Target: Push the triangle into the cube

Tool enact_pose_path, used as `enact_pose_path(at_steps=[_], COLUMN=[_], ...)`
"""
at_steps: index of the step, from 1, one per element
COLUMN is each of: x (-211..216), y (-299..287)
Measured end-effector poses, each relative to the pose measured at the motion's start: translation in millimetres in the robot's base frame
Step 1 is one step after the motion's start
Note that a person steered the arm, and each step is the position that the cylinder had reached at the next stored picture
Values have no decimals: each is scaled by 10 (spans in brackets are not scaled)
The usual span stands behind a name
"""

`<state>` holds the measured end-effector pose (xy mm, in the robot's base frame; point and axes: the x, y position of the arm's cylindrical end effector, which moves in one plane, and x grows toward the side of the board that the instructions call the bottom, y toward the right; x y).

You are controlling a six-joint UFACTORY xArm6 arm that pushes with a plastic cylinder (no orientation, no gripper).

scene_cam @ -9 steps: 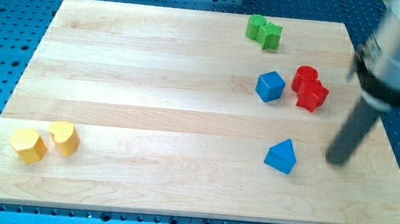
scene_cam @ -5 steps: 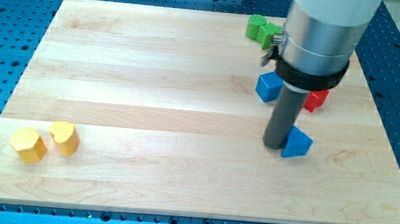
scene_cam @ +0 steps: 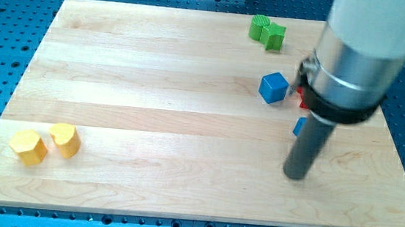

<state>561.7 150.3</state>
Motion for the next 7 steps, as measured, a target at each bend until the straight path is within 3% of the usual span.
enact_pose_path(at_steps=[2,3,4,5,6,7], x=[-819,-888,-1171,-744,-992,-1698], y=[216,221,15,-256,-1270,-1406])
